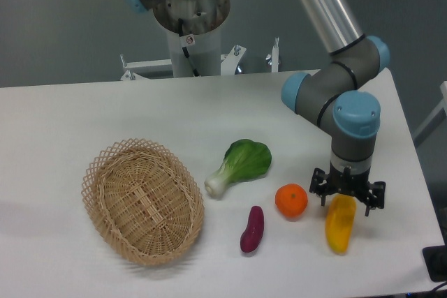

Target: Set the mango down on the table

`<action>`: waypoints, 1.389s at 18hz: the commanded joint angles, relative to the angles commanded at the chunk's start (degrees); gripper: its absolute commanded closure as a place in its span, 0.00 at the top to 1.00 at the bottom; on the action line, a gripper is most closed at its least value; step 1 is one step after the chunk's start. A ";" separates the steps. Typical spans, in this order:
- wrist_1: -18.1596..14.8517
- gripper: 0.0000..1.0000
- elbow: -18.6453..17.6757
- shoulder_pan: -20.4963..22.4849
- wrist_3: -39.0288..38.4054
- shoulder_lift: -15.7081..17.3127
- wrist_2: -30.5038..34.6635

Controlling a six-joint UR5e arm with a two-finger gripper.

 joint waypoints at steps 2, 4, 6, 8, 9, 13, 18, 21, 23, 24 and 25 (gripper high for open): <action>-0.09 1.00 1.58 0.09 0.00 0.70 0.09; -0.61 1.00 2.64 1.14 0.09 2.28 0.09; -2.97 1.00 2.73 3.07 2.01 4.48 0.00; -5.35 1.00 2.73 4.22 6.48 5.89 0.09; -6.06 1.00 2.64 4.74 9.11 6.68 0.09; -13.17 1.00 2.38 8.95 21.32 10.63 0.09; -20.29 1.00 2.55 15.02 35.05 13.28 -0.53; -24.33 1.00 3.69 17.92 40.41 14.86 -1.40; -26.45 1.00 4.31 19.42 44.19 14.86 -2.63; -27.24 1.00 4.40 20.38 45.51 15.03 -3.85; -27.77 1.00 4.49 21.09 46.14 15.47 -5.43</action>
